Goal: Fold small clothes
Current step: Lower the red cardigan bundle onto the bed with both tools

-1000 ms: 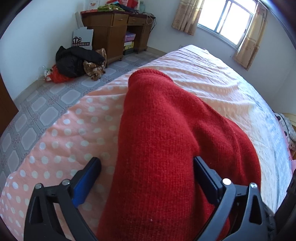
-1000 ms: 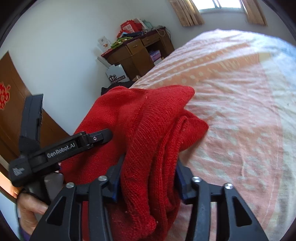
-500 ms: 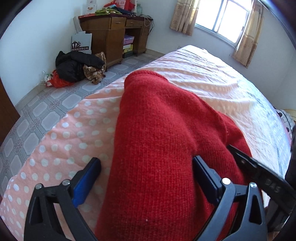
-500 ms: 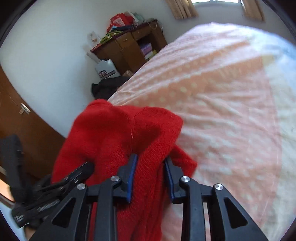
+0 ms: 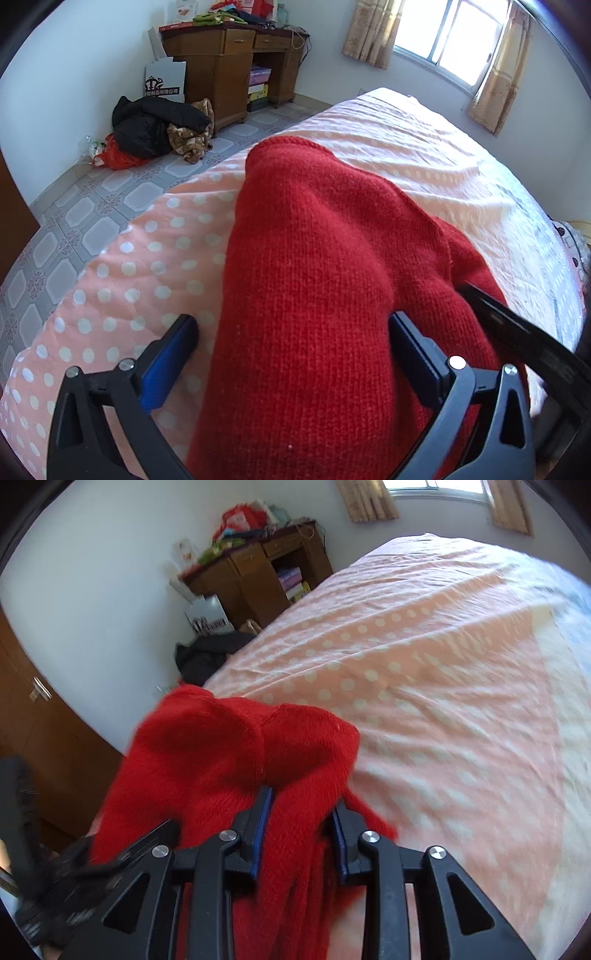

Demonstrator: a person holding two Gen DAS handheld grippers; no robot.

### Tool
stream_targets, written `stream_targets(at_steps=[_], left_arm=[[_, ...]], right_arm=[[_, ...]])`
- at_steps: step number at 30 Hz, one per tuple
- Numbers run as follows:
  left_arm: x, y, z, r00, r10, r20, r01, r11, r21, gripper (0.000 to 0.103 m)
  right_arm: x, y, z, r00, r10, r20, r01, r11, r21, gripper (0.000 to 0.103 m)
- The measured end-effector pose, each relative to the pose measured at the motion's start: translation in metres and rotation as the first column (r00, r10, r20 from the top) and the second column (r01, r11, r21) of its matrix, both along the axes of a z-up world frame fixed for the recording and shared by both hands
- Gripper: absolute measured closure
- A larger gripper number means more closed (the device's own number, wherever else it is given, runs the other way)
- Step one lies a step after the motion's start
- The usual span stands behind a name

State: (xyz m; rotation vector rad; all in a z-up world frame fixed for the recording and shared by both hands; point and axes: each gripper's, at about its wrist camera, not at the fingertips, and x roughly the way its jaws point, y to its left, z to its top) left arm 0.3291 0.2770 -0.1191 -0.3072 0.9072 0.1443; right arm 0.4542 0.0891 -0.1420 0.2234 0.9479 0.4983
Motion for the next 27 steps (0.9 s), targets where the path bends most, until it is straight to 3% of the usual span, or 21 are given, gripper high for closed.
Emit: stream_targets(at_steps=[4, 12, 13, 14, 15, 19, 24, 27], left_arm=[[-0.002, 0.002, 0.002, 1.0, -0.013, -0.001, 0.013, 1.0, -0.013, 0.0], [-0.044, 0.008, 0.013, 0.998, -0.068, -0.015, 0.066, 0.992, -0.11, 0.0], [-0.051, 0.008, 0.015, 0.997, -0.078, -0.011, 0.077, 0.992, -0.104, 0.0], [-0.059, 0.009, 0.017, 0.997, -0.08, -0.003, 0.08, 0.992, -0.097, 0.0], [-0.067, 0.011, 0.02, 0.997, -0.075, 0.005, 0.075, 0.992, -0.096, 0.0], [-0.078, 0.012, 0.024, 0.997, -0.077, 0.0, 0.076, 0.993, -0.091, 0.0], [-0.083, -0.005, 0.014, 0.995, -0.1, -0.022, 0.101, 0.992, 0.071, 0.006], [-0.09, 0.005, 0.004, 0.994, -0.105, 0.009, 0.105, 0.994, 0.044, 0.007]], right_arm=[[-0.053, -0.037, 0.01, 1.0, -0.016, 0.003, 0.015, 0.994, 0.11, 0.049], [-0.118, -0.048, -0.002, 0.993, 0.112, -0.03, -0.103, 0.972, 0.213, 0.049], [-0.121, -0.042, -0.005, 0.991, 0.13, -0.037, -0.12, 0.972, 0.203, 0.058], [-0.123, -0.034, -0.01, 0.987, 0.149, -0.058, -0.136, 0.973, 0.184, 0.083], [-0.125, -0.026, -0.016, 0.983, 0.164, -0.085, -0.148, 0.974, 0.173, 0.093], [-0.14, -0.006, -0.016, 0.976, 0.191, -0.105, -0.166, 0.964, 0.207, 0.094], [-0.146, 0.003, -0.028, 0.975, 0.199, -0.104, -0.177, 0.967, 0.183, 0.096], [-0.142, -0.009, -0.037, 0.972, 0.194, -0.135, -0.156, 0.956, 0.25, 0.1]])
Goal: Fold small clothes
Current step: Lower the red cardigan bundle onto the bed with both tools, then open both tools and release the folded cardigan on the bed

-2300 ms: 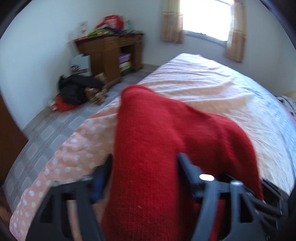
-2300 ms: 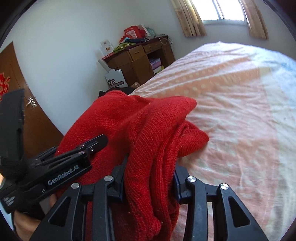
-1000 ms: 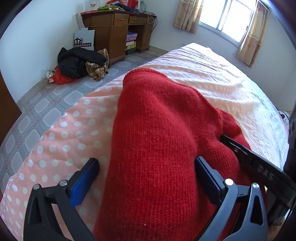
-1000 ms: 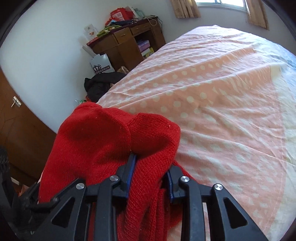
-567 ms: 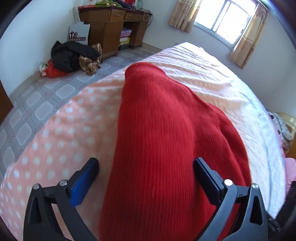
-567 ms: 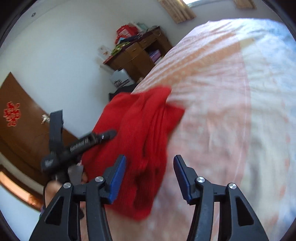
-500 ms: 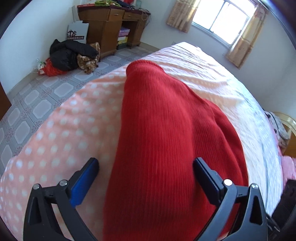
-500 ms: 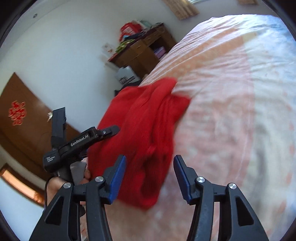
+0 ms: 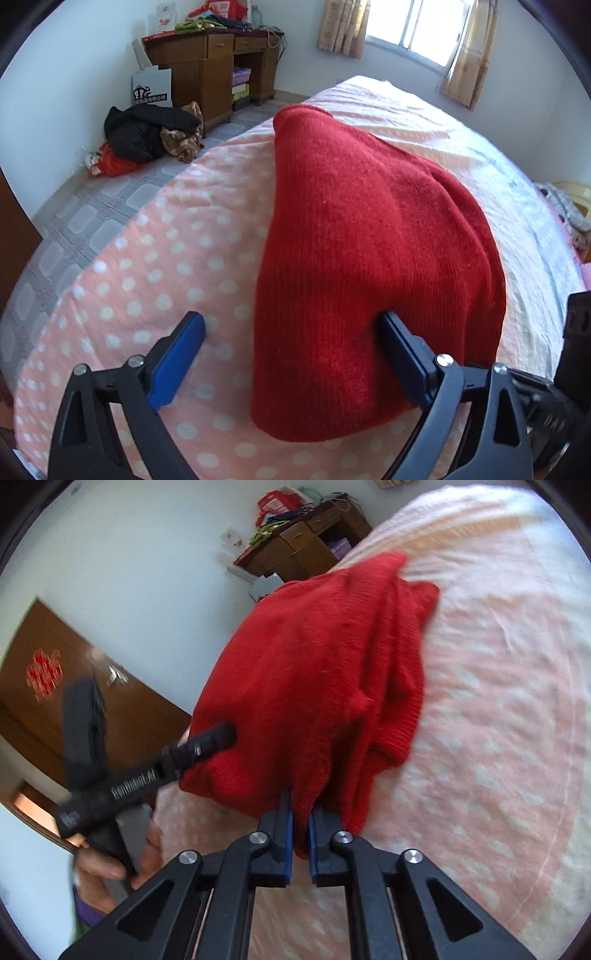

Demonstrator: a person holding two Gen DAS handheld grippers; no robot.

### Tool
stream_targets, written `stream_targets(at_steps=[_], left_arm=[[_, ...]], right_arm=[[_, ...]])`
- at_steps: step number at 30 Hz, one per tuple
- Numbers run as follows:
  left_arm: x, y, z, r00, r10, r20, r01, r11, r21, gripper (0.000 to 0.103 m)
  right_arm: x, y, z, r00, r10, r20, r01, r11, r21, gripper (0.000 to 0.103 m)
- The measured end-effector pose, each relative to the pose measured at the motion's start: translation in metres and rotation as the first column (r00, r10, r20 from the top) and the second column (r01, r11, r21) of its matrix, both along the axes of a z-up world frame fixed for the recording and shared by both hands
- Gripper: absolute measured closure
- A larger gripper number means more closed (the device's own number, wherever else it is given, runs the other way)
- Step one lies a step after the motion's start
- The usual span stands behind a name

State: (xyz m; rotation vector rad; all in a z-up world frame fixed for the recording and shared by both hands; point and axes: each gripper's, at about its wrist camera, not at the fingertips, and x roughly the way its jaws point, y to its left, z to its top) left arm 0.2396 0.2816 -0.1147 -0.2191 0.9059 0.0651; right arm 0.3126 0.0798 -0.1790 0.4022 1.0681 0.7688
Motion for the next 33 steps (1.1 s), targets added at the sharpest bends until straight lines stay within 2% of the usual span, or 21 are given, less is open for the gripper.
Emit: stream_targets(at_steps=[2, 5, 8, 10, 12, 17, 22, 24, 27, 28, 33], left_arm=[[0.0, -0.002, -0.003, 1.0, -0.006, 0.018, 0.005, 0.999, 0.039, 0.006], [0.001, -0.013, -0.007, 0.999, 0.011, 0.033, -0.015, 0.993, 0.12, 0.0], [0.0, -0.008, -0.007, 0.999, 0.034, 0.027, -0.037, 0.995, 0.093, 0.0], [-0.003, -0.009, -0.006, 0.999, 0.041, 0.026, -0.044, 0.994, 0.102, 0.0], [-0.006, -0.01, -0.007, 0.998, 0.056, 0.028, -0.058, 0.993, 0.102, 0.0], [-0.015, -0.014, -0.006, 0.997, 0.078, 0.016, -0.079, 0.992, 0.1, 0.0], [-0.027, -0.015, -0.004, 0.997, 0.078, -0.005, -0.078, 0.993, 0.086, 0.001], [-0.033, -0.017, -0.003, 0.997, 0.083, -0.006, -0.082, 0.993, 0.084, 0.004], [-0.044, -0.021, -0.002, 0.996, 0.085, -0.003, -0.085, 0.993, 0.087, 0.009], [-0.048, -0.023, -0.003, 0.996, 0.084, -0.007, -0.083, 0.992, 0.092, 0.01], [-0.053, -0.024, -0.004, 0.995, 0.098, -0.011, -0.097, 0.991, 0.091, 0.01]], right_arm=[[0.0, -0.002, -0.001, 1.0, 0.009, 0.009, -0.009, 1.0, -0.006, 0.1], [0.0, 0.002, 0.001, 1.0, 0.015, 0.027, -0.015, 0.999, -0.031, 0.1], [-0.004, 0.001, 0.006, 0.999, 0.005, 0.047, -0.002, 0.998, -0.069, 0.1], [-0.01, 0.002, 0.016, 0.997, -0.01, 0.077, 0.019, 0.994, -0.112, 0.099], [-0.022, 0.0, 0.028, 0.993, -0.034, 0.113, 0.051, 0.988, -0.148, 0.096], [-0.036, 0.001, 0.059, 0.969, -0.061, 0.238, 0.104, 0.979, -0.174, 0.095], [-0.028, 0.024, 0.059, 0.961, -0.041, 0.275, 0.099, 0.975, -0.2, 0.095], [-0.028, 0.025, 0.053, 0.961, -0.026, 0.275, 0.086, 0.974, -0.209, 0.095], [-0.016, 0.036, 0.032, 0.977, -0.02, 0.211, 0.078, 0.96, -0.268, 0.095], [-0.011, 0.037, 0.024, 0.981, -0.02, 0.193, 0.07, 0.963, -0.26, 0.095], [-0.011, 0.033, 0.024, 0.982, -0.006, 0.187, 0.055, 0.964, -0.26, 0.095]])
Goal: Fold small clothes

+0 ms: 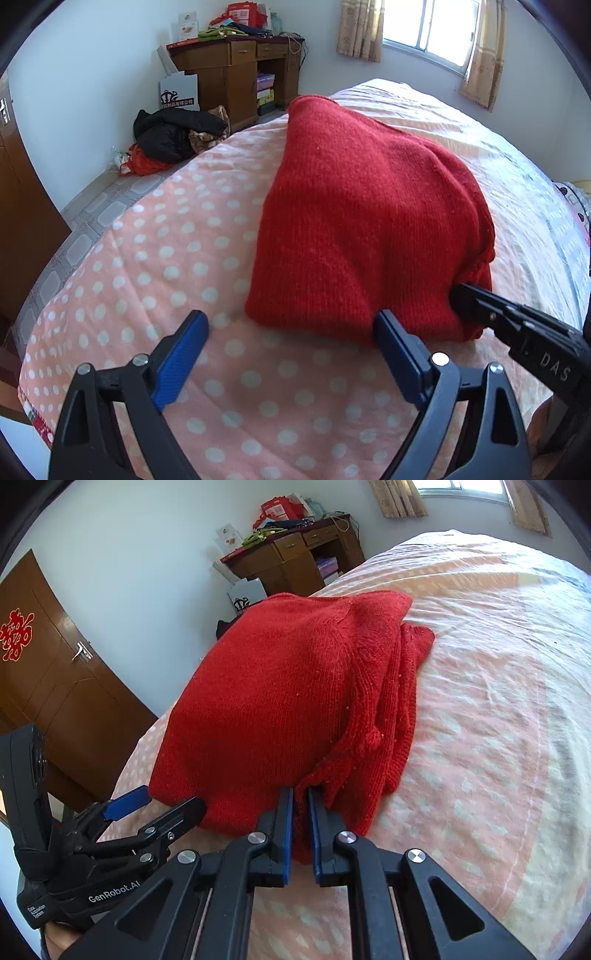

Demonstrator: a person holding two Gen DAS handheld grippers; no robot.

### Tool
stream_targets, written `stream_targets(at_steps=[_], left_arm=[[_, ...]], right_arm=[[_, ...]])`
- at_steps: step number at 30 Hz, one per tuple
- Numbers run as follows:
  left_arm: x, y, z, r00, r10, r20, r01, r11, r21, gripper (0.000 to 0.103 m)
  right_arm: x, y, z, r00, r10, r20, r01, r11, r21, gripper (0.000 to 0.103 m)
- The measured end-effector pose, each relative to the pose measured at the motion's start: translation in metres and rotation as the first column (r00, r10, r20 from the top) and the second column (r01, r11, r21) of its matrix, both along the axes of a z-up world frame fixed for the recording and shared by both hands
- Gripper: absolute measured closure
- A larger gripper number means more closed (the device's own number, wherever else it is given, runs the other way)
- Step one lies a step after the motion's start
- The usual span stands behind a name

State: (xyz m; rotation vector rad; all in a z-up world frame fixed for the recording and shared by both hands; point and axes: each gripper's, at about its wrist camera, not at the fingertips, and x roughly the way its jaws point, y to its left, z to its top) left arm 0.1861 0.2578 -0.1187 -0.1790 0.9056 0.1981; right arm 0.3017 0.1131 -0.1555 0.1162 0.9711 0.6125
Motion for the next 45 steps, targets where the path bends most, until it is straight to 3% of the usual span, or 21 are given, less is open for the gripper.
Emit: stream_targets(at_steps=[9, 11, 13, 15, 19, 23, 30, 32, 35, 45], left_arm=[[-0.006, -0.011, -0.003, 1.0, 0.024, -0.004, -0.023, 0.998, 0.065, 0.008], [-0.01, -0.017, -0.007, 0.999, 0.016, -0.038, -0.012, 0.992, 0.124, 0.009], [-0.015, -0.026, -0.01, 0.999, 0.008, -0.039, -0.001, 0.982, 0.189, 0.009], [-0.019, -0.025, -0.01, 0.999, 0.023, -0.037, -0.017, 0.985, 0.172, 0.009], [-0.027, -0.029, -0.01, 0.999, 0.041, -0.031, -0.035, 0.985, 0.169, 0.009], [-0.037, -0.036, -0.013, 0.999, 0.039, -0.036, -0.032, 0.982, 0.187, 0.008], [-0.064, -0.039, -0.012, 0.987, 0.034, -0.156, -0.013, 0.991, 0.132, 0.004], [-0.079, -0.044, -0.014, 0.985, 0.028, -0.172, -0.007, 0.993, 0.122, 0.004], [-0.096, -0.047, -0.017, 0.982, 0.024, -0.187, -0.001, 0.993, 0.122, 0.004], [-0.137, -0.071, -0.006, 0.984, 0.046, -0.173, -0.01, 0.979, 0.202, 0.004]], right_arm=[[-0.037, -0.021, 0.0, 0.999, -0.023, 0.032, 0.025, 0.999, -0.045, 0.095], [-0.042, -0.029, 0.002, 0.998, -0.051, 0.028, 0.053, 0.995, -0.083, 0.093], [-0.046, -0.04, 0.002, 0.998, -0.065, -0.005, 0.065, 0.996, -0.054, 0.091], [-0.053, -0.052, 0.0, 0.995, -0.082, -0.051, 0.082, 0.997, -0.008, 0.091], [-0.067, -0.06, -0.005, 0.993, -0.1, -0.059, 0.097, 0.994, -0.042, 0.088], [-0.079, -0.066, -0.01, 0.991, -0.116, -0.073, 0.113, 0.993, -0.043, 0.062], [-0.091, -0.063, 0.0, 0.99, -0.123, -0.07, 0.118, 0.99, -0.079, 0.061], [-0.097, -0.062, 0.002, 0.99, -0.123, -0.068, 0.116, 0.989, -0.093, 0.055], [-0.114, -0.063, 0.006, 0.992, -0.12, -0.044, 0.115, 0.988, -0.104, 0.045], [-0.17, -0.071, 0.016, 0.995, -0.102, 0.002, 0.101, 0.984, -0.149, 0.043]])
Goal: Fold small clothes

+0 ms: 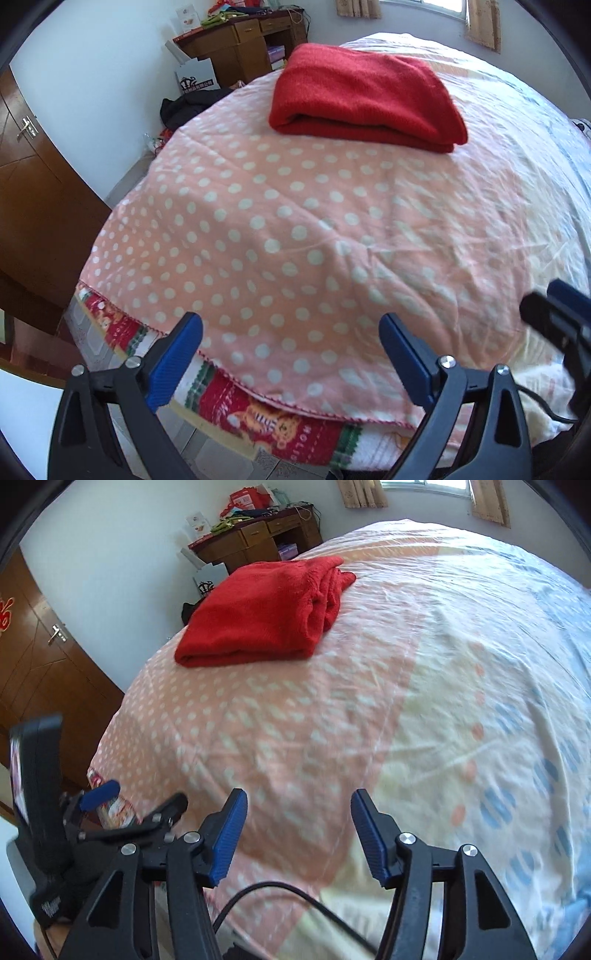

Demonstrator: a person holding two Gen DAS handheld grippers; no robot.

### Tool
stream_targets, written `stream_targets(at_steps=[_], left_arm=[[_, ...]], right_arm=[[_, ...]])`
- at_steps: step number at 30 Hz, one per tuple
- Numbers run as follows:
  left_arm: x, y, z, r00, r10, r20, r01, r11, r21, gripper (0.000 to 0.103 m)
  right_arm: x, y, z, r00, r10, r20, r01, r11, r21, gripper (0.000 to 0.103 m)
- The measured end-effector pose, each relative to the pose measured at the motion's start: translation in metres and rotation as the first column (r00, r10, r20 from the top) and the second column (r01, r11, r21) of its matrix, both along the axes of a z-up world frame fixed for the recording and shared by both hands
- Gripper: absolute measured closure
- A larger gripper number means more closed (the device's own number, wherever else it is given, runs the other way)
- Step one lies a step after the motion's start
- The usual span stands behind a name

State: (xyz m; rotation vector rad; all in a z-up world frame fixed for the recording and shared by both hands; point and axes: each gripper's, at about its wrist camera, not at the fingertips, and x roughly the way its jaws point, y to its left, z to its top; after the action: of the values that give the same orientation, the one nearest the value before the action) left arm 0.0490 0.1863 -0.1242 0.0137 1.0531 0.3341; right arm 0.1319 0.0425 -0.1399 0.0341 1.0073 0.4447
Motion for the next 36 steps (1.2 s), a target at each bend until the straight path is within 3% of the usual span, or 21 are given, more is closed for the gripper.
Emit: stream_targets(at_steps=[3, 8, 13, 17, 20, 28, 36], left_arm=[[-0.012, -0.012, 0.009, 0.999, -0.004, 0.037, 0.002, 0.999, 0.044, 0.004], [-0.026, -0.03, 0.023, 0.997, -0.011, 0.079, 0.008, 0.999, 0.033, 0.004], [-0.033, -0.041, 0.041, 0.99, -0.043, 0.136, 0.022, 0.989, 0.148, 0.004], [-0.04, -0.037, 0.062, 0.979, -0.05, 0.199, 0.03, 0.994, 0.103, 0.004], [-0.048, -0.043, 0.081, 0.961, -0.07, 0.266, 0.041, 0.993, 0.114, 0.002], [-0.07, -0.05, 0.122, 0.916, -0.114, 0.386, 0.079, 0.991, 0.107, 0.0], [-0.078, -0.04, 0.144, 0.895, -0.119, 0.43, 0.09, 0.992, 0.088, 0.0]], right_arm=[[-0.014, -0.005, 0.006, 0.999, -0.001, 0.045, 0.002, 0.999, -0.032, 0.043], [-0.024, -0.017, 0.016, 0.997, -0.019, 0.078, 0.022, 0.999, -0.031, 0.035], [-0.028, -0.029, 0.029, 0.994, -0.051, 0.101, 0.053, 0.998, -0.015, 0.035], [-0.033, -0.039, 0.045, 0.987, -0.091, 0.136, 0.091, 0.996, 0.006, 0.035], [-0.042, -0.044, 0.062, 0.973, -0.109, 0.206, 0.111, 0.994, 0.0, 0.035], [-0.071, -0.059, 0.113, 0.912, -0.166, 0.374, 0.154, 0.986, 0.061, 0.034], [-0.104, -0.06, 0.151, 0.811, -0.181, 0.556, 0.166, 0.983, 0.077, 0.025]])
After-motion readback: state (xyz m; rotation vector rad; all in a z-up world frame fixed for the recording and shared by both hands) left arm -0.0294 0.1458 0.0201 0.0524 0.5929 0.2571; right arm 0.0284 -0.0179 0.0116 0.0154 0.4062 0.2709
